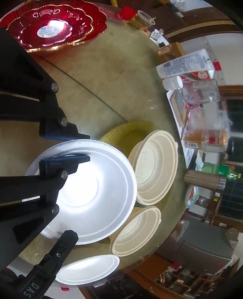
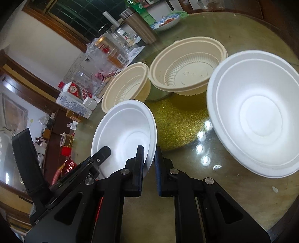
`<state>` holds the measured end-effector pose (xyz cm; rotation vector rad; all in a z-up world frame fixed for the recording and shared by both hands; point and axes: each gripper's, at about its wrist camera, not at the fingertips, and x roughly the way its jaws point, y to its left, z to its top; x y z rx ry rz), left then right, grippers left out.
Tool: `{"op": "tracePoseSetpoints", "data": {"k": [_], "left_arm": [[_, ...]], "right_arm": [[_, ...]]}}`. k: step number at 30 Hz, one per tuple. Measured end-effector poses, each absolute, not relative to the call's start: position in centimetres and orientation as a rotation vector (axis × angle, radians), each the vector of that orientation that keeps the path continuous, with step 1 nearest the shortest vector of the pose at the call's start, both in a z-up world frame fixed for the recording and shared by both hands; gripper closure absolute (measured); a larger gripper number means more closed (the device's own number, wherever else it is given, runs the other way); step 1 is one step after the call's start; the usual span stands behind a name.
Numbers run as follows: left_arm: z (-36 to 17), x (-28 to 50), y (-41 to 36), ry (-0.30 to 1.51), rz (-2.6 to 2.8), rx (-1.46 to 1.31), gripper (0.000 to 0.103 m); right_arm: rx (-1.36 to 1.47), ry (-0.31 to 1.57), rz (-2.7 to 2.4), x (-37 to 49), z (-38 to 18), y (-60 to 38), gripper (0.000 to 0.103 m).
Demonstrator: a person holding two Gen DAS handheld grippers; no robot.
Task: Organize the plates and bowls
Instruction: 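Carry the white foam bowl and set it onto the stacked red plates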
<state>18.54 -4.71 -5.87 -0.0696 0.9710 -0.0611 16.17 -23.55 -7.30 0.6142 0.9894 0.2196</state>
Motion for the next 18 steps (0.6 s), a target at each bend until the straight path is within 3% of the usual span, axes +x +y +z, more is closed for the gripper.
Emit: {"op": "tracePoseSetpoints", "data": {"k": [18], "left_arm": [[-3.2,14.8,-1.2,0.859,-0.019,-0.086,0.090]], "right_arm": [[0.427,0.905,0.243,13.8,-3.8,-18.6,0.092]]}}
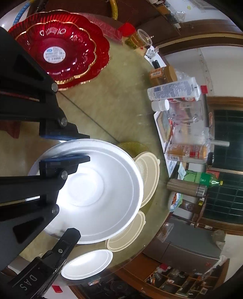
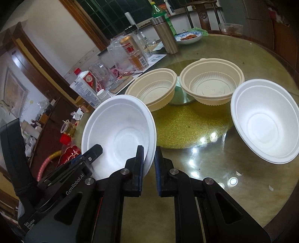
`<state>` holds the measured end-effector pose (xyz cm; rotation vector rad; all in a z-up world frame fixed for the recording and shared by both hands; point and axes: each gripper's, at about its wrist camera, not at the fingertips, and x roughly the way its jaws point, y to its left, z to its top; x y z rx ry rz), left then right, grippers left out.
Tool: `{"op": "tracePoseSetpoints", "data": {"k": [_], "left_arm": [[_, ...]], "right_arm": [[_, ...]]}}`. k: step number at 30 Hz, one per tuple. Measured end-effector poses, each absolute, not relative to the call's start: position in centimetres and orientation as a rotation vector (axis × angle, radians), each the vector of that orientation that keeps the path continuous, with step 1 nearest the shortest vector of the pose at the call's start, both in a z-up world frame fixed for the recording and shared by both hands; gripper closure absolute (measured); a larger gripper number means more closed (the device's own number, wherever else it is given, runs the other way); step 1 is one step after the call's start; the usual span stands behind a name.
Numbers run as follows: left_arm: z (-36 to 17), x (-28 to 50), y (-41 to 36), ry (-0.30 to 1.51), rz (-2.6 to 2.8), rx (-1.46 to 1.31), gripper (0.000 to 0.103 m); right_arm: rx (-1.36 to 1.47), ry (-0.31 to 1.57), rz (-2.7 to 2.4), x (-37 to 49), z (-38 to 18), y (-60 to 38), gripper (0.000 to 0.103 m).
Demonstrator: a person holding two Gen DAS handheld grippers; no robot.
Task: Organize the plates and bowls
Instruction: 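Carry the white foam bowl and set it onto the stacked red plates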
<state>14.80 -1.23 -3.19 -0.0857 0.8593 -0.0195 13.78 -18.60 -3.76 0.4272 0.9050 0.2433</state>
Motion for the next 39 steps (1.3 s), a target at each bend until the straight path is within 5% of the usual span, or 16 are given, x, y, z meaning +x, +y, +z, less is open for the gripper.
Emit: {"op": "tracePoseSetpoints", "data": {"k": [39], "left_arm": [[-1.3,8.4,13.9,0.799,0.264,-0.199,0.090]], "right_arm": [[0.211,0.934,0.530,13.6,-1.8,-1.4,0.092]]}}
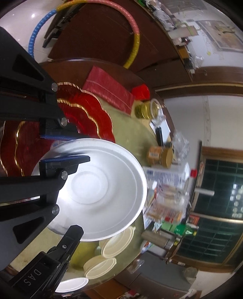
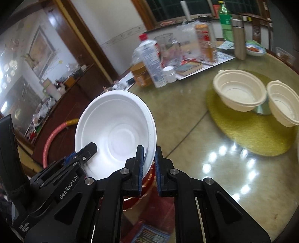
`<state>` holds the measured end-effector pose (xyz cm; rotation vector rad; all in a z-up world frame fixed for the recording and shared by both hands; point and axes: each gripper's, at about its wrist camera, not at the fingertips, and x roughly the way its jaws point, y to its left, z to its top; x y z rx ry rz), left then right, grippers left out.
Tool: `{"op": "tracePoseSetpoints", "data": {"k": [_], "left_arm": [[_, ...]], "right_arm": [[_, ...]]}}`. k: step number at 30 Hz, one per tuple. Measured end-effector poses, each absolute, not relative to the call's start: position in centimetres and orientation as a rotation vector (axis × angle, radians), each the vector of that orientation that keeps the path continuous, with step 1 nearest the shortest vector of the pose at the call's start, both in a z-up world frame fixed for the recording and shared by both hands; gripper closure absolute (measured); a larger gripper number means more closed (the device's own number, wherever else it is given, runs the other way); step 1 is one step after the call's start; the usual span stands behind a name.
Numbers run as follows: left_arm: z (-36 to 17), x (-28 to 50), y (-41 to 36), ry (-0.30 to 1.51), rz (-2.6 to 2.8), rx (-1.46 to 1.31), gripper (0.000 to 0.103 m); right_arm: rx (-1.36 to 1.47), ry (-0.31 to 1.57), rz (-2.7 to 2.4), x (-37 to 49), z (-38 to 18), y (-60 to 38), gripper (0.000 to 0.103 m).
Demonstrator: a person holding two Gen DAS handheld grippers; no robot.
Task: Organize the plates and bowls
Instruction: 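Carry the white foam bowl and set it onto the stacked red plates, then release the foam bowl and move the right tool to the beige bowls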
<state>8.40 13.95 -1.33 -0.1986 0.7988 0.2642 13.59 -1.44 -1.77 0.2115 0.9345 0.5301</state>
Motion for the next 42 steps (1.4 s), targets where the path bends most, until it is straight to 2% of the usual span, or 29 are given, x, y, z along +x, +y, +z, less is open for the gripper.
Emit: {"op": "tracePoseSetpoints", "data": {"k": [16,30,33,34,35,36,37,38,42], "left_arm": [[-6.0,7.9,17.4,0.958,0.304,-0.248,0.088],[-6.8,8.4,18.1,1.006,0.309,-0.255,0.084],[-6.4,8.2,18.5,0.987,0.299,-0.285,0.074],[-6.2,8.1,18.5,0.979,0.297,-0.292,0.068],[-6.0,8.0,18.5,0.971,0.298,-0.296,0.056],[-5.7,7.9,18.5,0.964,0.315,-0.288,0.049],[-5.3,7.7,18.4,0.945,0.337,-0.274,0.039],[-4.8,7.5,18.3,0.916,0.346,-0.260,0.037],[-3.4,7.1,18.5,0.866,0.361,-0.265,0.037]], "right_arm": [[0.130,1.086,0.579,14.4,-5.7,2.8,0.092],[0.101,1.146,0.583,15.0,-6.8,3.7,0.091],[0.101,1.158,0.595,15.0,-6.9,3.7,0.090],[0.100,1.159,0.594,15.0,-6.9,3.7,0.089],[0.097,1.156,0.589,14.9,-6.7,3.7,0.086],[0.094,1.151,0.587,15.0,-6.6,3.6,0.076],[0.094,1.144,0.585,14.9,-6.4,3.5,0.060],[0.095,1.135,0.580,14.9,-6.3,3.3,0.054],[0.119,1.098,0.583,14.7,-5.3,2.4,0.053]]}}
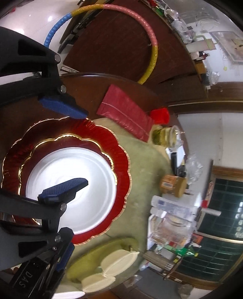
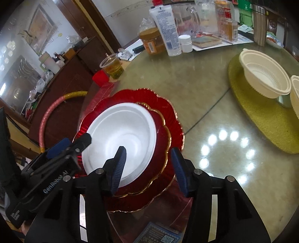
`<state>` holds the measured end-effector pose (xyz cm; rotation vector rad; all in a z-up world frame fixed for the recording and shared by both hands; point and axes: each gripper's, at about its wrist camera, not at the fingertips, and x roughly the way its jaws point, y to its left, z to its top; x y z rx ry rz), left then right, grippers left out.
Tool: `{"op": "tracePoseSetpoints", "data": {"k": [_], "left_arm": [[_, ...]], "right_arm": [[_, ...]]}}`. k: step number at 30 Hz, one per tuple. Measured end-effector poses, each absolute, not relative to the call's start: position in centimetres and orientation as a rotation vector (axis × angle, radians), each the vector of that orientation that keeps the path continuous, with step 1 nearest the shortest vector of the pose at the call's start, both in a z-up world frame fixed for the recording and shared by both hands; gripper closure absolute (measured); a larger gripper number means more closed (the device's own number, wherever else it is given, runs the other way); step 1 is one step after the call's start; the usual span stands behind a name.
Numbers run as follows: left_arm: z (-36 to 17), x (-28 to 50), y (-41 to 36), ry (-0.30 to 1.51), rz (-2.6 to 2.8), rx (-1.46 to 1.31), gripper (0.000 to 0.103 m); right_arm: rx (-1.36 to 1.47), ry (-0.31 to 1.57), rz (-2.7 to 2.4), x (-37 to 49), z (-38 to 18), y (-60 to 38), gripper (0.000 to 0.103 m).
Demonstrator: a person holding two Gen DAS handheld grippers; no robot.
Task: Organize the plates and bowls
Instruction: 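Release the foam bowl and move the right tool to the beige bowls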
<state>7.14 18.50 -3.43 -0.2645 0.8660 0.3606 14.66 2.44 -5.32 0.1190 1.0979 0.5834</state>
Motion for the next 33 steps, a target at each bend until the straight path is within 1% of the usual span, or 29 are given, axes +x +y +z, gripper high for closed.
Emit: {"op": "tracePoseSetpoints", "data": {"k": [3,5,7,10,18,20,21,22,33], "left_arm": [[-2.2,7.0,18.4,0.815,0.367,-0.290,0.036],[-1.5,7.3,17.8,0.799,0.355,-0.299,0.029],[-0.8,7.8,16.9,0.783,0.337,-0.302,0.028],[0.0,9.1,14.9,0.781,0.277,-0.299,0.023],[-0.4,13.4,8.4,0.838,0.126,-0.295,0.023],[-0.6,14.0,7.1,0.841,0.109,-0.288,0.023],[-0.7,14.3,6.3,0.840,0.105,-0.279,0.023],[-0.8,14.7,5.6,0.839,0.102,-0.269,0.023],[-3.2,18.6,0.8,0.842,0.108,-0.207,0.023]], "right_arm": [[0.176,1.066,0.591,14.6,-4.6,1.2,0.053],[0.215,1.053,0.586,14.7,-4.2,0.2,0.053],[0.277,1.038,0.582,14.9,-3.8,-1.5,0.053],[0.362,1.033,0.572,15.3,-3.6,-4.0,0.053],[0.591,1.037,0.450,16.8,-5.0,-12.7,0.051],[0.631,1.033,0.421,17.0,-5.5,-14.5,0.038],[0.653,1.028,0.396,17.2,-5.8,-15.6,0.028],[0.666,1.022,0.383,17.3,-6.0,-16.2,0.025],[0.804,0.984,0.323,18.5,-7.8,-21.6,0.025]]}}
